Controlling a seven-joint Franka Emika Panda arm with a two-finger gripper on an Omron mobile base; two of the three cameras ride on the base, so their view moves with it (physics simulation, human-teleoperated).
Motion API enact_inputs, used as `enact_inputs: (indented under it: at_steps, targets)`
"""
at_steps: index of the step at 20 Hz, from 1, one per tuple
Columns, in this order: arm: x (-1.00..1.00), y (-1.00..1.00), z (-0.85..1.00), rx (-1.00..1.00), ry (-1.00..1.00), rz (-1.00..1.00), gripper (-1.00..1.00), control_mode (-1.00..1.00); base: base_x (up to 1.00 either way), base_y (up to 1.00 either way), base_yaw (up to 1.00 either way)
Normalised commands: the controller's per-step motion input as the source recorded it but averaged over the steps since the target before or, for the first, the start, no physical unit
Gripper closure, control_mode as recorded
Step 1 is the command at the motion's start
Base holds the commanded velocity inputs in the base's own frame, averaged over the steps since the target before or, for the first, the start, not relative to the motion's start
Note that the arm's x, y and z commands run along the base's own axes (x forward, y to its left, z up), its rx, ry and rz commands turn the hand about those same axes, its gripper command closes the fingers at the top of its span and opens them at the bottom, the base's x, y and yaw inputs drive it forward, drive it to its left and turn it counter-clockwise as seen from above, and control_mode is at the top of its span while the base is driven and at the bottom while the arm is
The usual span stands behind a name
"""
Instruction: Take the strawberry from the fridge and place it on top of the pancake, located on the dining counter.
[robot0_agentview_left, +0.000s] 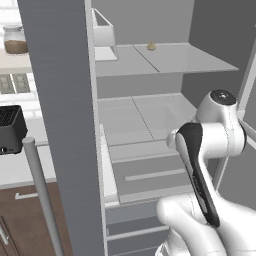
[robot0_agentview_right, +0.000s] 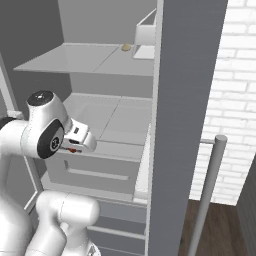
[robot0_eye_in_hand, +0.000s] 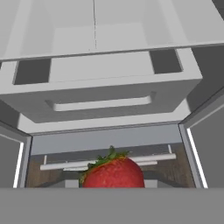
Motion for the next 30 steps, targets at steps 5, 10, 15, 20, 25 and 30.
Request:
enact_inputs:
  at_steps: [5,10,15,20,25,30]
  targets:
    - [-0.19,0.0,-0.03,0.0,-0.01,0.0,1.0,-1.0,0.0,0.0,0.0]
    - [0.0,0.0,0.0,0.0,0.0,0.0,1.0,-1.0,0.0,0.0,0.0]
    - [0.0,0.0,0.0,0.0,0.0,0.0,1.0,-1.0,0.0,0.0,0.0]
    - [-0.07,0.01,0.0,0.0,0.0,0.0,1.0,1.0,-0.19,0.06,-0.01]
    - [0.0,0.0,0.0,0.0,0.0,0.0,1.0,1.0,-0.75,0.17,-0.29]
    - [0.0,0.0,0.0,0.0,0.0,0.0,1.0,1.0,-0.73,0.14,-0.53]
